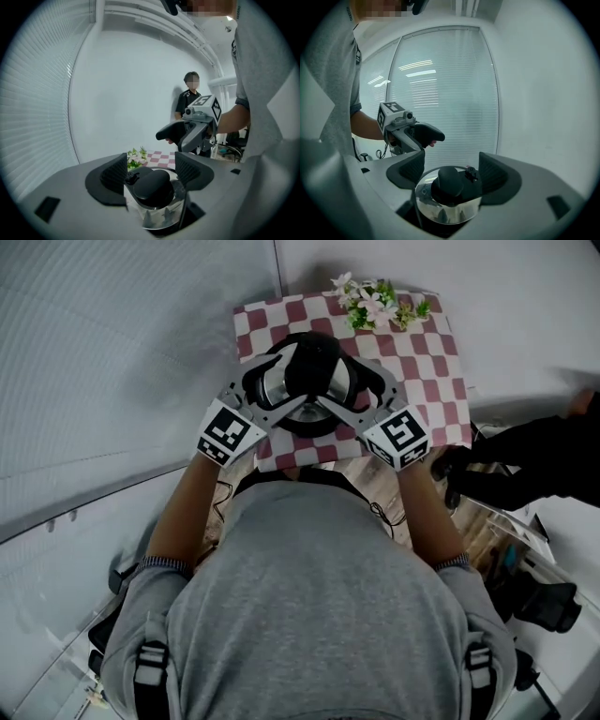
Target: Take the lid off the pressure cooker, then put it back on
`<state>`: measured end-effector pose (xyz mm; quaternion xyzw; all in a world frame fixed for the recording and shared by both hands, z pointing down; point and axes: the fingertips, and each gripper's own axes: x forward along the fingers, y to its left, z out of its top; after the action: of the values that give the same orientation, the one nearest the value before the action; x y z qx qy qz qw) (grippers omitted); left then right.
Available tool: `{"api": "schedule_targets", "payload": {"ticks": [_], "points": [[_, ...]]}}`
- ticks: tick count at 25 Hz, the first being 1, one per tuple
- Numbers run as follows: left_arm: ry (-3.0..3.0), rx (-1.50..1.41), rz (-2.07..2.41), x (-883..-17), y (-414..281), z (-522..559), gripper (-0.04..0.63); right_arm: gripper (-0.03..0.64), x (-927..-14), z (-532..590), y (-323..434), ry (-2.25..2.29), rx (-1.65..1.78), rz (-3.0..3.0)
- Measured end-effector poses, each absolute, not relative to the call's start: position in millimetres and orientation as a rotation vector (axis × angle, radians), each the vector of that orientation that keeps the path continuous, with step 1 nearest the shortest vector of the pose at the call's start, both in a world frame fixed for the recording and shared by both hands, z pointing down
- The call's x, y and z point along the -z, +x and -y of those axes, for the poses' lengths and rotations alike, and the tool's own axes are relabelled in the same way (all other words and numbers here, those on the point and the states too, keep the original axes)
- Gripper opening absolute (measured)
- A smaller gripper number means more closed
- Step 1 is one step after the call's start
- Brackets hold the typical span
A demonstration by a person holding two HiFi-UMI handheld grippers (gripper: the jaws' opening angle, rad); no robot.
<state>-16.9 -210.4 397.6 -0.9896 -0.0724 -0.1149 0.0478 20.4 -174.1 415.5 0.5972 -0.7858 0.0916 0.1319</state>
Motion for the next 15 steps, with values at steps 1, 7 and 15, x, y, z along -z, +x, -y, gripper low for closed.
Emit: {"api": "schedule_targets", "payload": {"ticks": [1, 7, 15], "points": [[-2.992, 0.384, 0.283, -402.8, -14.8, 208.9, 0.339, 0.373, -419.0, 175.8, 20.0, 1.725, -0.281, 2.272], [-2.811, 0.536, 0.604, -430.5, -6.1, 206.2, 0.339, 0.370, -440.4, 189.6, 10.5, 1.652, -0.336, 2.168], [-2.482, 0.701, 0.929, -459.2, -5.4, 201.1, 0.339, 0.357, -460.7, 196.0, 4.0, 1.496, -0.433, 2.022]]}}
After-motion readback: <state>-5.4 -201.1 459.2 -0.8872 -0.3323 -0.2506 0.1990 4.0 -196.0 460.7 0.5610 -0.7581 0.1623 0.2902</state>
